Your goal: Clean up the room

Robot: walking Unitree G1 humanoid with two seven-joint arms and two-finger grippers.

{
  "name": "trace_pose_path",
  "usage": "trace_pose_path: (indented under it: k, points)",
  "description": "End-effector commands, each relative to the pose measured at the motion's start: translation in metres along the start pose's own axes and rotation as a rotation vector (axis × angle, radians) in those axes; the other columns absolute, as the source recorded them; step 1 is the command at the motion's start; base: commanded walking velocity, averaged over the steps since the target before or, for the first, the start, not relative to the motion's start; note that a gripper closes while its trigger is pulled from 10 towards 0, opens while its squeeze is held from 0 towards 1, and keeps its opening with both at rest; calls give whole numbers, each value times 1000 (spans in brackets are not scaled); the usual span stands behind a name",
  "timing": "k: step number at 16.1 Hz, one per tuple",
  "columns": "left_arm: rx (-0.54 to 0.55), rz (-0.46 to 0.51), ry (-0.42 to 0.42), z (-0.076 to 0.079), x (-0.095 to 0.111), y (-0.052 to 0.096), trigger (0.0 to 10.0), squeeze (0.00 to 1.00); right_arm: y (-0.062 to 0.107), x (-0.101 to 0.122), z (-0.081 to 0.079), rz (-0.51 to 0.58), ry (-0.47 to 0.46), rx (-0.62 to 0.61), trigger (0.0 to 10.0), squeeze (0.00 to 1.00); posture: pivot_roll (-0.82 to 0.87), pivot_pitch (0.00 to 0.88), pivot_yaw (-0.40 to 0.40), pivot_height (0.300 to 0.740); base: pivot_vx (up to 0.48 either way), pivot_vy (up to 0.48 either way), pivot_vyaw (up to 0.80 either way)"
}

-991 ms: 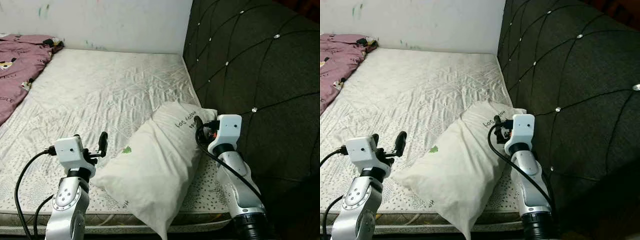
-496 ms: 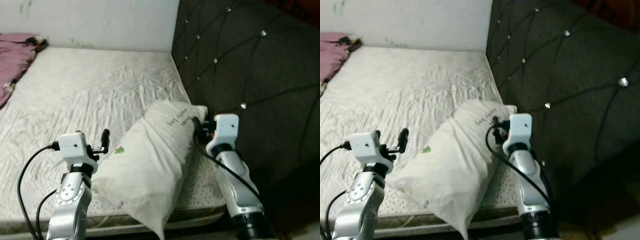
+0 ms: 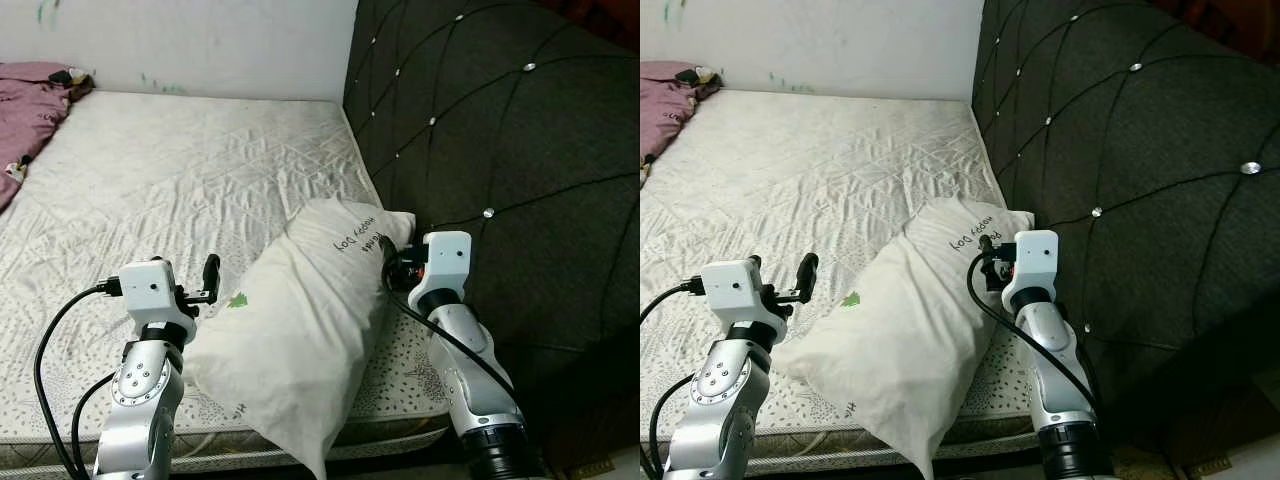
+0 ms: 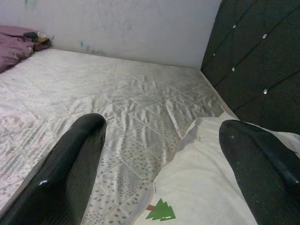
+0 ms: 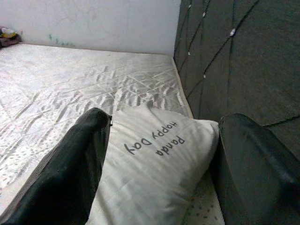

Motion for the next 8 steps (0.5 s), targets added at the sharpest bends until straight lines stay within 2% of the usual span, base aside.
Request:
trace_pose_path:
  k: [1,3,4,8]
  points:
    - [-4,-8,-4,2,-2,0,10000,0,2,0,0,6,-8,3,10000,0,27,54,-62,740,0,0,0]
    - [-5,-12,-3,3,-3,0,10000,0,3,0,-2,8,-9,12,10000,0,27,62,-59,740,0,0,0]
    - [4,5,-30,5,-1,0,10000,0,4,-1,-3,7,-11,23,10000,0,25,66,-58,736,0,0,0]
    - [-3,17,-12,9,3,-2,10000,0,5,-1,-5,10,-12,30,10000,0,22,71,-60,688,0,0,0]
Point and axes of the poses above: a point about 5 cm out from each wrist's last joint towards the gripper, its own y axis pointing back from the gripper into the wrist, its own x axis along the axis of the wrist's last joint, z = x × y, the point moved 5 cm from there along -y, pointing out of the wrist towards the gripper, and after that the axes turned 15 degrees about y, right-handed, at the moved point
